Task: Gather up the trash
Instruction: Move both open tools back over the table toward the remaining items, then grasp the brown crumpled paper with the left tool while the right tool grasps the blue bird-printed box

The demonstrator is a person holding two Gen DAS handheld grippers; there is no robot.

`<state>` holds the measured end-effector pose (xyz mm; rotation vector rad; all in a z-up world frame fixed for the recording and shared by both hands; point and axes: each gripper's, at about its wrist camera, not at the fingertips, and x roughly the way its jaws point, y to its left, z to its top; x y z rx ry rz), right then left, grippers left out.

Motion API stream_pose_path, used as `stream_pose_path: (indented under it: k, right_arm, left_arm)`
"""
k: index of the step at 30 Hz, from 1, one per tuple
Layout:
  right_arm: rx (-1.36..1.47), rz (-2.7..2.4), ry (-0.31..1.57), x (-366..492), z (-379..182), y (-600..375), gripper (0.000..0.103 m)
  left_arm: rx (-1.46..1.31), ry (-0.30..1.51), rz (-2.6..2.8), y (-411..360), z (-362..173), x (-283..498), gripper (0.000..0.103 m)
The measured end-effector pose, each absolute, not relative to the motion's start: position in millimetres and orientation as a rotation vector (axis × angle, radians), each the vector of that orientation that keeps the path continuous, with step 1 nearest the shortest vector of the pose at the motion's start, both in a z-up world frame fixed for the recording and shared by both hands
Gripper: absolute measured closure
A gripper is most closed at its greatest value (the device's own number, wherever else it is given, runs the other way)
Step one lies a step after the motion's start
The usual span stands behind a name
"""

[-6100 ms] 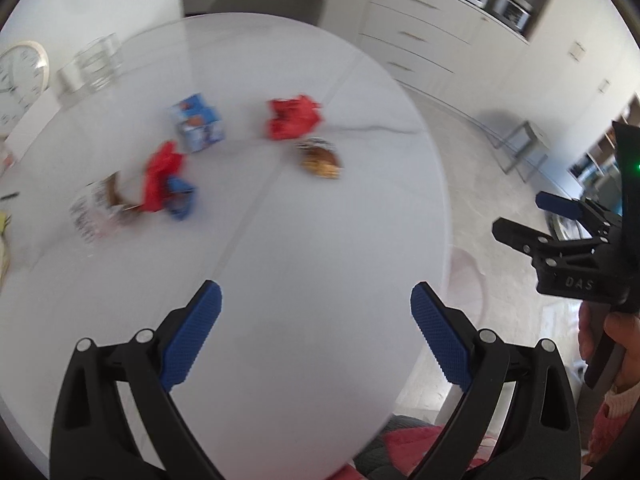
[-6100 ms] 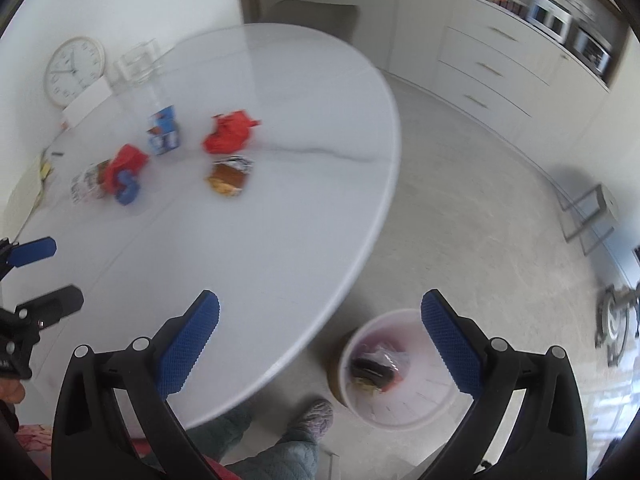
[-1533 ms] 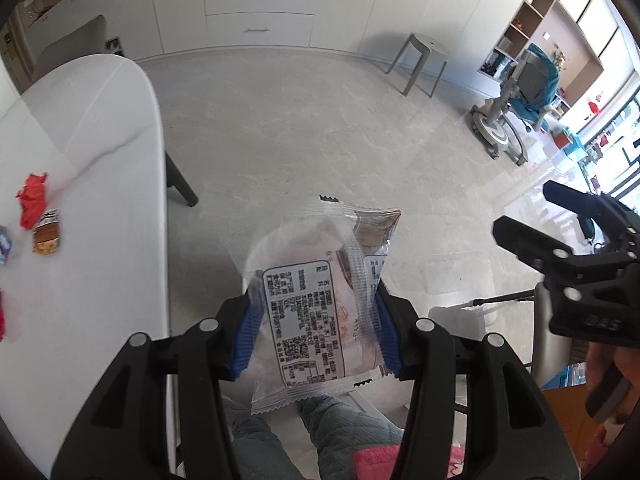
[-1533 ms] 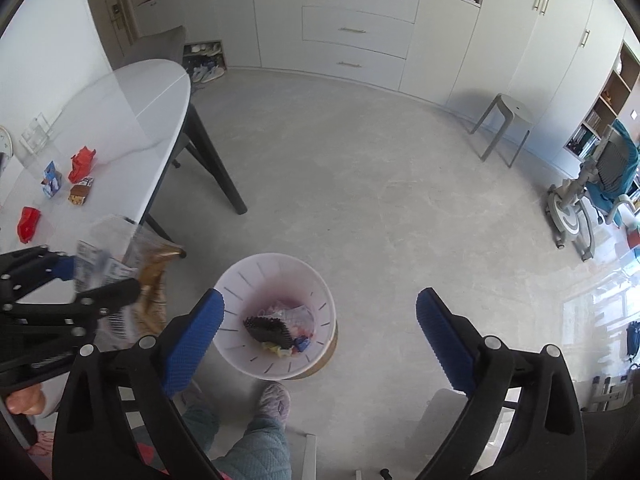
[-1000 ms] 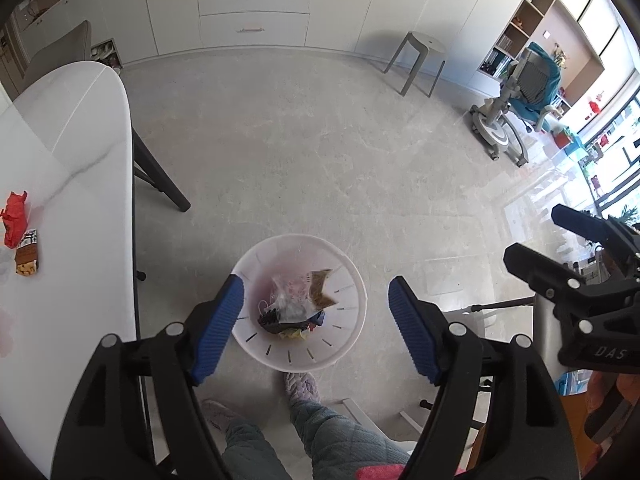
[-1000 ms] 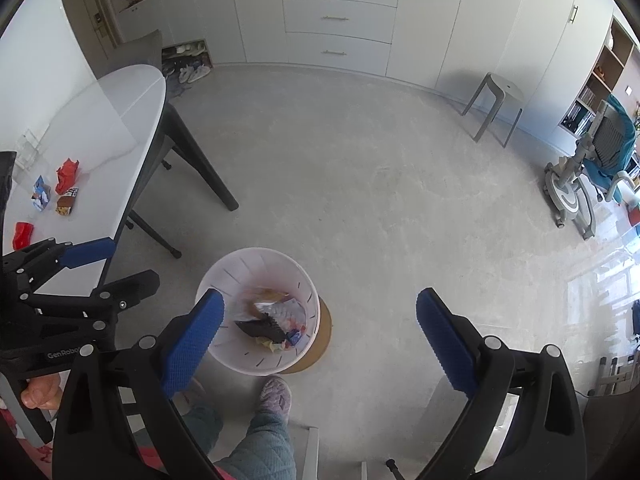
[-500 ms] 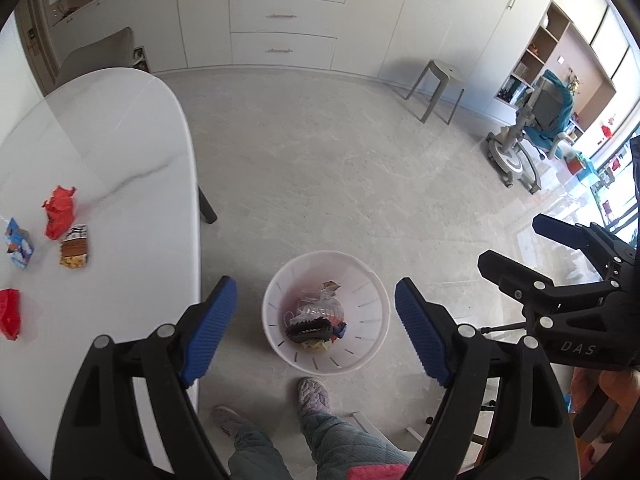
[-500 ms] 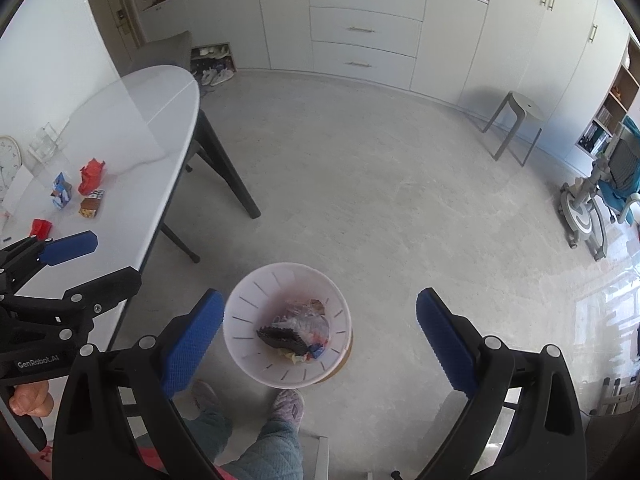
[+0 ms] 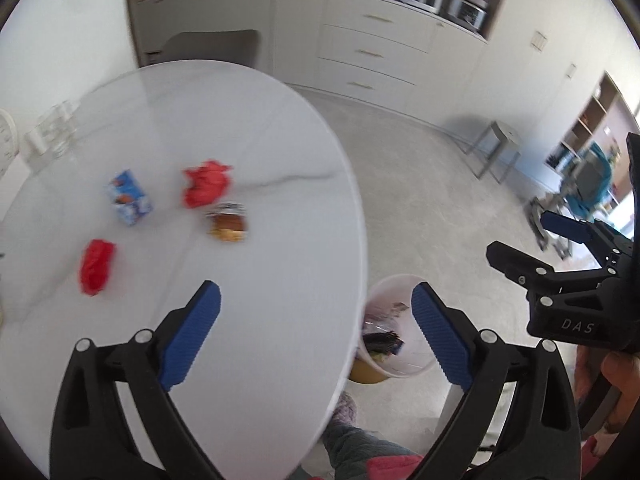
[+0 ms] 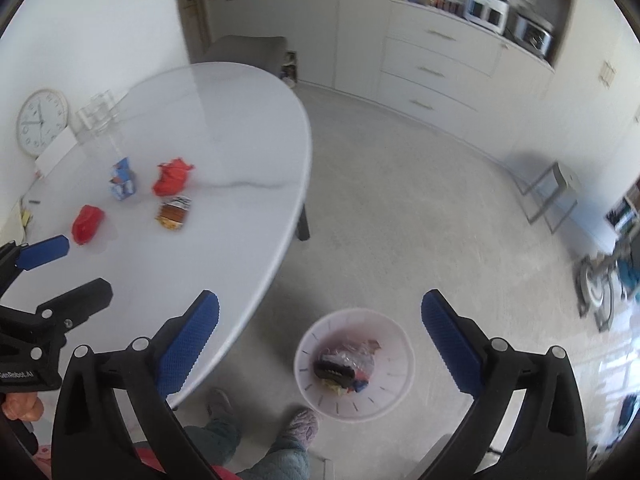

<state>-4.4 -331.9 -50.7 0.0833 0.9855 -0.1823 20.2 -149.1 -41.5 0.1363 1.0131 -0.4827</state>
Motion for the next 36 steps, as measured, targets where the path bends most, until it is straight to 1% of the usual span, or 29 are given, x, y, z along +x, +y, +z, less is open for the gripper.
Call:
stream_pose_path:
  k: [4,12,18,24,32,36]
  right_arm:
    - [0.025,-0.114,0.967,22,-38,-285,0.002]
    - [-0.081,0.011,0.948,73,-26,-205,0.002]
    - [-0.136,0.079,0.948,106,-26,-160,0.002]
    - [-0.168,0.119,0.975,138,-36,-131,0.002]
    - [-0.194,0.151,1.023,173,-58,-115,0.002]
    - [-0.177,0.161,1.047,190,-73,-122,0.002]
  left_arm:
    - [0.103,0.994,-0.376,-88,-36,35,0.008]
    - [-0.003,1.006,-0.190,29,-41,60,0.008]
    - [-0.057,1.033,-0.114,84,-53,78,0.008]
    - [-0.086,1.072,-0.083,109,-68,97,0.008]
    - [-0.090,1.117,-0.103,103,-97,130,0.008]
    - [-0.085,1.131,-0.136,95,-121,149,0.008]
